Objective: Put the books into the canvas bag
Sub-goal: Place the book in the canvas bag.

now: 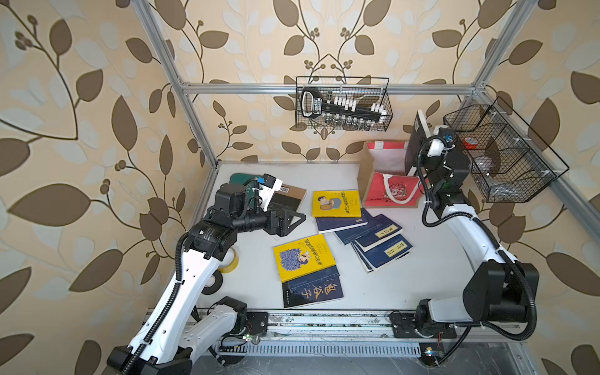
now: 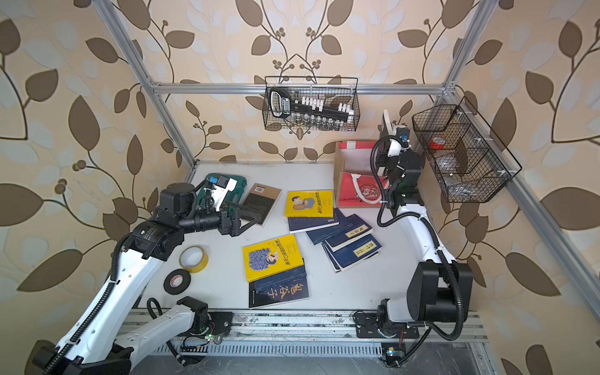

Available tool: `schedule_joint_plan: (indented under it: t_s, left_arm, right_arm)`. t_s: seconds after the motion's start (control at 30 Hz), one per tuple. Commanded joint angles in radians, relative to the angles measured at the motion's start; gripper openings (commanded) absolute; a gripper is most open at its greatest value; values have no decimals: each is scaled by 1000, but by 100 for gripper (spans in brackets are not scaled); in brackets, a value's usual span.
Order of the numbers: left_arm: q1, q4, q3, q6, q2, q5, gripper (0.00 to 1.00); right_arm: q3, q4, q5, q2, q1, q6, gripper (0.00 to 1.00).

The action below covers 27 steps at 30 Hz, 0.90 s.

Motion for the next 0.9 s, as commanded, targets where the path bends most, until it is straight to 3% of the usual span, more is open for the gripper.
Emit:
schedule_joint_plan:
  t_s: [0.0, 0.43, 0.87]
  left_arm:
    - [9, 26, -5, 22, -19, 13, 99]
    - [21, 39, -11, 14, -22, 31, 99]
    - [21, 42, -16, 12, -35, 21, 99]
  right_arm:
    - [-2, 176, -76, 4, -8, 12, 0]
    - [-187, 266, -22, 32, -9, 84, 0]
    - [-237, 327, 99, 105, -10, 152, 0]
